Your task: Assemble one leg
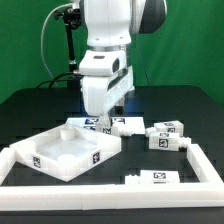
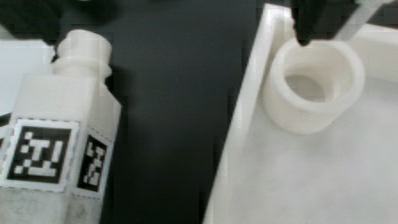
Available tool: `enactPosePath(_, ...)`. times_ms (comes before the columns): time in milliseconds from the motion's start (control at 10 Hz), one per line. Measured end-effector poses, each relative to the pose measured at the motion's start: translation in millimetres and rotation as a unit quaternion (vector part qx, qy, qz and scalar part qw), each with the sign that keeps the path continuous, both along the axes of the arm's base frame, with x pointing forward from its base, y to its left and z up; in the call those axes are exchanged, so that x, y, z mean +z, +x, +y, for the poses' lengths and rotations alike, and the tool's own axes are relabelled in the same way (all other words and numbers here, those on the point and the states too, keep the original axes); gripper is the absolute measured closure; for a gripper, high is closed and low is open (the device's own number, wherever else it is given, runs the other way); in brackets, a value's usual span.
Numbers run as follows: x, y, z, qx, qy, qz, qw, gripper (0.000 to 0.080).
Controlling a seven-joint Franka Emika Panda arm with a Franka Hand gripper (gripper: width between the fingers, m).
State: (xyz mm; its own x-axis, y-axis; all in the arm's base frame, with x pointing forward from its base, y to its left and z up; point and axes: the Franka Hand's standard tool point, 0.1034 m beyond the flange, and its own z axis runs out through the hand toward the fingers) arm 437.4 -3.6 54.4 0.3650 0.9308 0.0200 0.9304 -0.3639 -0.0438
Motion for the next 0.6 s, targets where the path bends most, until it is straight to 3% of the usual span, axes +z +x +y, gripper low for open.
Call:
enactPosePath(200,11.5,36.9,1.8,0.023,0.001,-0.017,1.0,0.0151)
enactPosePath(400,23.8,89.5,22.7,0.04,0.004,-0.028,0.999,0.0151)
enactPosePath(500,27.3,107.6,35.6,0.05,0.007,-0.025,0.998,0.0151)
enactPosePath(600,23.2,111.6,43.7,0.057,0.01,-0.036,0.998,0.0151)
